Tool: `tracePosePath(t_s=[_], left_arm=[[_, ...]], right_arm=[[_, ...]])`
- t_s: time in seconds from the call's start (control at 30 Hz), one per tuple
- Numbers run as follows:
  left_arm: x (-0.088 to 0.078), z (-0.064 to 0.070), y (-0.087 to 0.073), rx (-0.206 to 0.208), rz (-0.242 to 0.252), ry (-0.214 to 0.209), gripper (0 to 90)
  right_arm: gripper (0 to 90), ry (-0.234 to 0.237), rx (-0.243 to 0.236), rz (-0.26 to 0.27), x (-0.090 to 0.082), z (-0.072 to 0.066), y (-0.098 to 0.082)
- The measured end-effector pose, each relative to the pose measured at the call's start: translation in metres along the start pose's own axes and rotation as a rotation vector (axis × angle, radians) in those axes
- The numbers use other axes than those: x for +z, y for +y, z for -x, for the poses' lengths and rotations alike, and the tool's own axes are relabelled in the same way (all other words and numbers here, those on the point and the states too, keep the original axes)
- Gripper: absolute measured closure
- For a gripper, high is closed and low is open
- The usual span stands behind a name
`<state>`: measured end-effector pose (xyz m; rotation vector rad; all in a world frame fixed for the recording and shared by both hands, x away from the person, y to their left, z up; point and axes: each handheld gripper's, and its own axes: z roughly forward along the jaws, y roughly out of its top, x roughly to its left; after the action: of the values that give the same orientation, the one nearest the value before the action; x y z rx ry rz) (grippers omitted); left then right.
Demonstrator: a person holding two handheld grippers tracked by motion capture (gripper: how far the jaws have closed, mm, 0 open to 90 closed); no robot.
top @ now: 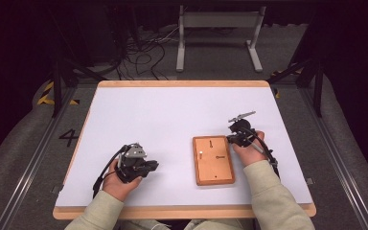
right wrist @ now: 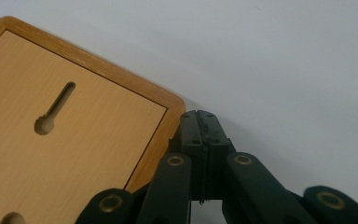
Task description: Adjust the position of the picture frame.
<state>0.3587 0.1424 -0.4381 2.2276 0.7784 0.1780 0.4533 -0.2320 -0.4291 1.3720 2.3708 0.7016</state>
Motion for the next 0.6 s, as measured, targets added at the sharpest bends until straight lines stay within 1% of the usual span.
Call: tracePosePath(t_s=[0.03, 0.07, 0.1, 0.13, 0.2, 0.23, 0.27, 0.3, 0.33, 0.37, 0.47, 0.5, 0.53, 0.57, 0.6], left_arm=[[0.001, 0.001, 0.000, 0.005, -0.013, -0.005, 83.3], [0.001, 0.001, 0.000, 0.005, -0.013, -0.005, 83.4], [0.002, 0.002, 0.000, 0.011, -0.014, -0.003, 83.4], [0.002, 0.002, 0.000, 0.010, -0.014, -0.003, 83.5], [0.001, 0.003, 0.001, 0.003, -0.016, -0.006, 83.6], [0.001, 0.002, 0.001, 0.007, -0.007, 0.001, 83.5], [0.001, 0.001, 0.000, 0.005, -0.006, 0.004, 83.5], [0.000, 0.000, 0.000, 0.000, -0.008, 0.005, 83.5], [0.000, -0.002, -0.001, -0.004, -0.005, 0.011, 83.5], [-0.002, -0.005, -0.002, -0.020, 0.001, 0.012, 83.6], [-0.004, -0.007, -0.003, -0.023, 0.004, 0.015, 83.9], [-0.005, -0.008, -0.003, -0.028, 0.008, 0.018, 83.9], [-0.005, -0.010, -0.004, -0.039, 0.016, 0.022, 83.8], [-0.006, -0.011, -0.004, -0.040, 0.015, 0.023, 83.8], [-0.007, -0.013, -0.005, -0.043, 0.018, 0.026, 83.8]], right_arm=[[90.0, 0.030, 0.007, 0.004, 0.001, -0.001, 0.002], [90.0, 0.030, 0.007, 0.004, 0.001, -0.001, 0.002], [90.0, 0.065, 0.009, 0.009, 0.003, -0.003, 0.006], [90.0, 0.088, -0.001, 0.011, 0.006, -0.007, 0.011], [90.0, 0.110, -0.022, -0.001, 0.011, -0.015, 0.020], [90.0, 0.122, -0.045, -0.011, 0.015, -0.020, 0.026], [90.0, 0.143, -0.067, -0.019, 0.019, -0.029, 0.033], [90.0, 0.156, -0.082, -0.023, 0.022, -0.035, 0.038], [90.0, 0.167, -0.109, -0.028, 0.025, -0.043, 0.044], [90.0, 0.191, -0.154, -0.037, 0.032, -0.059, 0.055], [90.0, 0.235, -0.210, -0.034, 0.040, -0.082, 0.066], [90.0, 0.235, -0.210, -0.034, 0.040, -0.082, 0.066], [90.0, 0.244, -0.235, -0.015, 0.040, -0.094, 0.069], [90.0, 0.236, -0.248, 0.000, 0.038, -0.096, 0.069], [90.0, 0.236, -0.250, 0.015, 0.034, -0.097, 0.068]])
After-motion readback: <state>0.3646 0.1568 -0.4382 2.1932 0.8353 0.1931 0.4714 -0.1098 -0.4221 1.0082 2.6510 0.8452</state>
